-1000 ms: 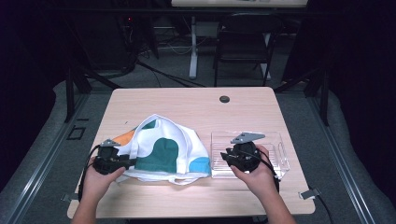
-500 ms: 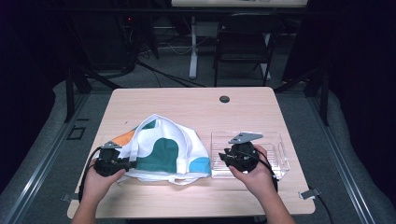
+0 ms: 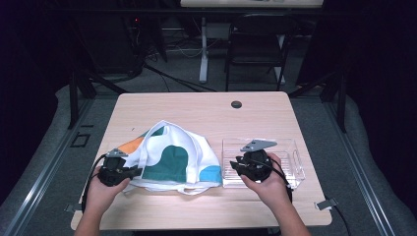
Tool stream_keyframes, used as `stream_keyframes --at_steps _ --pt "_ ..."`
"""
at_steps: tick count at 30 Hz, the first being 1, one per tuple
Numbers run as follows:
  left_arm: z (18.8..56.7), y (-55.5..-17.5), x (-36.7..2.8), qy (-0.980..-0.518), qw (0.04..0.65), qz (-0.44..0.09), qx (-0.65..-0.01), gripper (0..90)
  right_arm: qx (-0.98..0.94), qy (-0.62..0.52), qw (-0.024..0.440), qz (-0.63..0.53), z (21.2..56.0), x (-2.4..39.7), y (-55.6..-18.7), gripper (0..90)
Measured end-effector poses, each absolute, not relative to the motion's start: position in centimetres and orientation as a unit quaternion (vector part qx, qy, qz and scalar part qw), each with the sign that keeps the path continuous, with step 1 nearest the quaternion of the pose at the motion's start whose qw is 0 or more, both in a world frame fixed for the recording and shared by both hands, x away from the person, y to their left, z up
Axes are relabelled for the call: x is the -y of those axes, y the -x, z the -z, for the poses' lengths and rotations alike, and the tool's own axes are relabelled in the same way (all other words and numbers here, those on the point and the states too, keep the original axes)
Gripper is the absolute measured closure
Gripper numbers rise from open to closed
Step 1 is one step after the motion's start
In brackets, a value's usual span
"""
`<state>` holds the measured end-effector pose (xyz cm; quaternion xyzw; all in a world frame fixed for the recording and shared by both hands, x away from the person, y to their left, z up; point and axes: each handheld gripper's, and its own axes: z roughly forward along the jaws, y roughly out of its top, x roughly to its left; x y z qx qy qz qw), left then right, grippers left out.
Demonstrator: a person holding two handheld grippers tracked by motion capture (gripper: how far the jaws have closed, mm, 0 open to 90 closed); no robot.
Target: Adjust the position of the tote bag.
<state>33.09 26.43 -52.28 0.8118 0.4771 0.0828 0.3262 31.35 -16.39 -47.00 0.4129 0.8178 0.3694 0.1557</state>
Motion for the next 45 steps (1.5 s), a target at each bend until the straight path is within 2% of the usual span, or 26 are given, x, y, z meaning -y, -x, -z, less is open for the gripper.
stream_keyframes --at_steps 27,45 --pt "51.6 -32.9 -26.4 -0.813 0.326 -0.093 -0.473 88.0 -0.822 -0.407 0.157 -0.366 47.2 15.9 -31.2 68.8" --pt "49.7 -32.9 -26.9 -0.806 0.346 -0.104 -0.47 88.3 -0.83 -0.385 0.163 -0.37 47.0 14.7 -30.4 70.1"
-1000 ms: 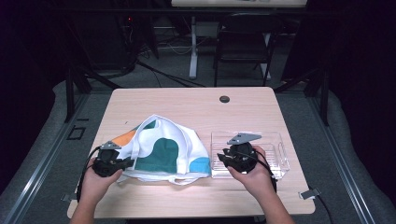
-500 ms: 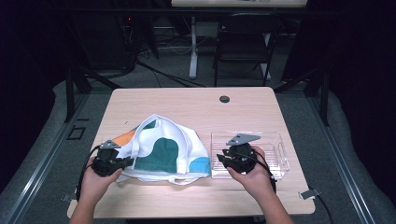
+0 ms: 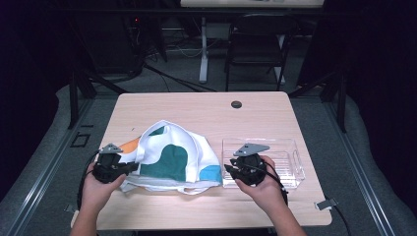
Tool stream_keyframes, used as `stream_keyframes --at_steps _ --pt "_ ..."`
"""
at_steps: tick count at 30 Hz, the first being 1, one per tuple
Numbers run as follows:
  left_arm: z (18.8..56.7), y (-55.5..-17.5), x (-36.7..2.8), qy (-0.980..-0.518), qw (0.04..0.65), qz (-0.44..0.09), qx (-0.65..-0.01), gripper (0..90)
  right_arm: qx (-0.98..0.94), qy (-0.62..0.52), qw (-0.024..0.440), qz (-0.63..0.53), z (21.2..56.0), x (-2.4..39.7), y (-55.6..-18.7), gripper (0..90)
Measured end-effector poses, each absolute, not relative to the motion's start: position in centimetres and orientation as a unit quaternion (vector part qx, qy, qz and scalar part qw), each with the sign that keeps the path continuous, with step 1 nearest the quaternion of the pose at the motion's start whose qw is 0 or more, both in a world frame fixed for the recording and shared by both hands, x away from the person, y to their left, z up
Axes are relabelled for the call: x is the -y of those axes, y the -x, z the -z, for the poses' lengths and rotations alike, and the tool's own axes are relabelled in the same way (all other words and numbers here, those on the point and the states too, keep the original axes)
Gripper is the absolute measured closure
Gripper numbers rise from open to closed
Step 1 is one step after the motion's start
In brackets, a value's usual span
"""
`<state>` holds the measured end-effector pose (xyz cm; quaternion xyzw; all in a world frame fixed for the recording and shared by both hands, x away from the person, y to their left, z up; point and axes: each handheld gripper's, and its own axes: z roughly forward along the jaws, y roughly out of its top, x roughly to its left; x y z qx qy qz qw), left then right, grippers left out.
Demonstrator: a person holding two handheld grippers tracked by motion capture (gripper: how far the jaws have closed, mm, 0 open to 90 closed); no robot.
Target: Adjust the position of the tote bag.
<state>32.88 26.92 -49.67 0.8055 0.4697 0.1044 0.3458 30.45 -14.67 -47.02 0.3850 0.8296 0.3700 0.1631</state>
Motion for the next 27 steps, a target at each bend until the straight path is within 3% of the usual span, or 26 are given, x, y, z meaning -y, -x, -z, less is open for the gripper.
stream_keyframes --at_steps 11,27 --pt "48.0 -33.6 -27.2 -0.799 0.368 -0.118 -0.461 88.3 -0.842 -0.366 0.15 -0.366 46.2 12.4 -30.4 73.1" --pt "46.4 -34.6 -27.8 -0.788 0.397 -0.127 -0.454 88.4 -0.888 -0.295 0.143 -0.323 45.5 5.4 -31.2 77.8"
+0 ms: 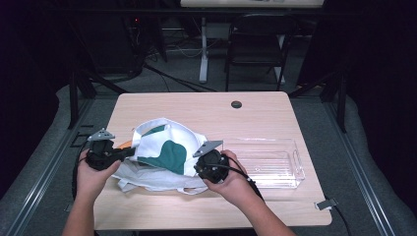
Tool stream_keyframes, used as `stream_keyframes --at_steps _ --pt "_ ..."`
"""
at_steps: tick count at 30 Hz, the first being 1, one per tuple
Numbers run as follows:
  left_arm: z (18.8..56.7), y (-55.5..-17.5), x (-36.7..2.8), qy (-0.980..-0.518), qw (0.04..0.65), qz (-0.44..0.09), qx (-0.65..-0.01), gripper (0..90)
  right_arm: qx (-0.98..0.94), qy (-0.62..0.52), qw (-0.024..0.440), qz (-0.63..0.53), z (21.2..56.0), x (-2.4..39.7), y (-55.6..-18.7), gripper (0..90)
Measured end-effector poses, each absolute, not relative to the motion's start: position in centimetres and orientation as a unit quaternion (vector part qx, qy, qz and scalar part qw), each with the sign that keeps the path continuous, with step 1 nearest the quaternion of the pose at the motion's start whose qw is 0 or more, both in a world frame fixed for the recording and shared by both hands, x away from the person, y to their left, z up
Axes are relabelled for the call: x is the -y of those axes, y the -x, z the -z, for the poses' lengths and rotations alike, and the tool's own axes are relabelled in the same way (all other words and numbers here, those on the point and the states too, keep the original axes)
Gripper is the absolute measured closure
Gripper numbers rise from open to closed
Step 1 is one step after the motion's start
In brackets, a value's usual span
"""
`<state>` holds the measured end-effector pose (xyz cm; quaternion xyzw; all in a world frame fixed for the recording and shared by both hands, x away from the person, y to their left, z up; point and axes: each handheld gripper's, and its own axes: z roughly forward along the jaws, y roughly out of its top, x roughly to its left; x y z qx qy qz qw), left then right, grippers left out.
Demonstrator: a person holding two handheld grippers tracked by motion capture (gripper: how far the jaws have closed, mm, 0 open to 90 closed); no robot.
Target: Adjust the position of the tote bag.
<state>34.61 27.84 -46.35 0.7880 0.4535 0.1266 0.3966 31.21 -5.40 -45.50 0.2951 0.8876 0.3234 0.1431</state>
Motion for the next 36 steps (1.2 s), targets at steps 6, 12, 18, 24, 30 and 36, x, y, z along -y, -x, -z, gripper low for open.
stream_keyframes --at_steps 6,12,18,24,30,36 --pt "46.2 -34.8 -28.0 -0.786 0.401 -0.125 -0.453 88.3 -0.899 -0.274 0.139 -0.312 45.9 3.0 -31.4 77.8" --pt "46.2 -34.9 -28.1 -0.786 0.402 -0.122 -0.453 88.4 -0.908 -0.259 0.134 -0.302 46.5 1.2 -31.7 78.3" --pt "46.2 -34.8 -28.3 -0.783 0.407 -0.124 -0.454 88.3 -0.912 -0.254 0.13 -0.296 47.2 -0.2 -32.2 78.7" --pt "46.1 -34.7 -28.5 -0.782 0.41 -0.122 -0.454 88.4 -0.916 -0.247 0.132 -0.287 47.6 -1.4 -32.4 79.6" --pt "46.1 -34.6 -28.6 -0.778 0.414 -0.122 -0.456 88.4 -0.919 -0.242 0.14 -0.277 48.0 -2.2 -32.6 81.5" --pt "46.1 -34.5 -28.5 -0.779 0.412 -0.121 -0.456 88.3 -0.927 -0.227 0.151 -0.259 48.2 -2.8 -32.4 81.5"
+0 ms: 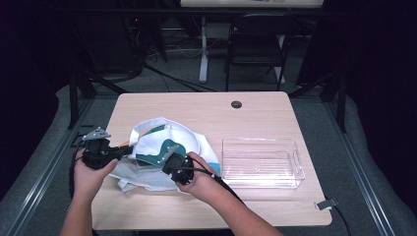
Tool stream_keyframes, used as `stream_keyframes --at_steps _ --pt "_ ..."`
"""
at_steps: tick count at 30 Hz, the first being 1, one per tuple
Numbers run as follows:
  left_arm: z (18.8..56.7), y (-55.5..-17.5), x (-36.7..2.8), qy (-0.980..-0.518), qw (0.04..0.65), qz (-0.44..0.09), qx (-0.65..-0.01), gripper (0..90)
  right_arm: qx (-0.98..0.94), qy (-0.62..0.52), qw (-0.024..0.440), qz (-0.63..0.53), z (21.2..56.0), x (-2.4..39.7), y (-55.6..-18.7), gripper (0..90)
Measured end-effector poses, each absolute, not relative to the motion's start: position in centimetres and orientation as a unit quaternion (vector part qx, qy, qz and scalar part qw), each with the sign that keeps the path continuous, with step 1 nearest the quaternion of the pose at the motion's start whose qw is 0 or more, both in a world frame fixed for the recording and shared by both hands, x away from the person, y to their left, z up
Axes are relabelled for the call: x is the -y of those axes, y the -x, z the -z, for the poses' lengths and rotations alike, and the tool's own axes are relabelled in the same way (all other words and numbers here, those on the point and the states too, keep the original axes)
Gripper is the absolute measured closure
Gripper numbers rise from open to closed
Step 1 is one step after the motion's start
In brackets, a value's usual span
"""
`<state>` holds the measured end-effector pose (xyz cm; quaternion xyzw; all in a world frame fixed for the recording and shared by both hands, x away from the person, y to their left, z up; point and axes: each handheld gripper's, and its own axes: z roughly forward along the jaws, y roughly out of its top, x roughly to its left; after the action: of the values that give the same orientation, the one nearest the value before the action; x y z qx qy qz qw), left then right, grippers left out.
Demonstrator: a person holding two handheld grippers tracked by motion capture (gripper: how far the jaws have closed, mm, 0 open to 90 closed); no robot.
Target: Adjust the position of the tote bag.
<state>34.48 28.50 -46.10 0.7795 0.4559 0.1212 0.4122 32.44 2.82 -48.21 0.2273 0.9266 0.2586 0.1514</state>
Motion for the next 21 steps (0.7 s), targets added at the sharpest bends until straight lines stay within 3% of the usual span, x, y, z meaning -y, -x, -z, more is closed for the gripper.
stream_keyframes --at_steps 10,21 --pt "46.28 -34.48 -28.39 -0.78 0.411 -0.121 -0.456 88.3 -0.929 -0.218 0.164 -0.252 48.82 -3.44 -32.31 76.7" --pt "46.36 -34.48 -28.46 -0.784 0.407 -0.122 -0.453 88.3 -0.93 -0.214 0.173 -0.244 48.93 -3.53 -32.46 85.0"
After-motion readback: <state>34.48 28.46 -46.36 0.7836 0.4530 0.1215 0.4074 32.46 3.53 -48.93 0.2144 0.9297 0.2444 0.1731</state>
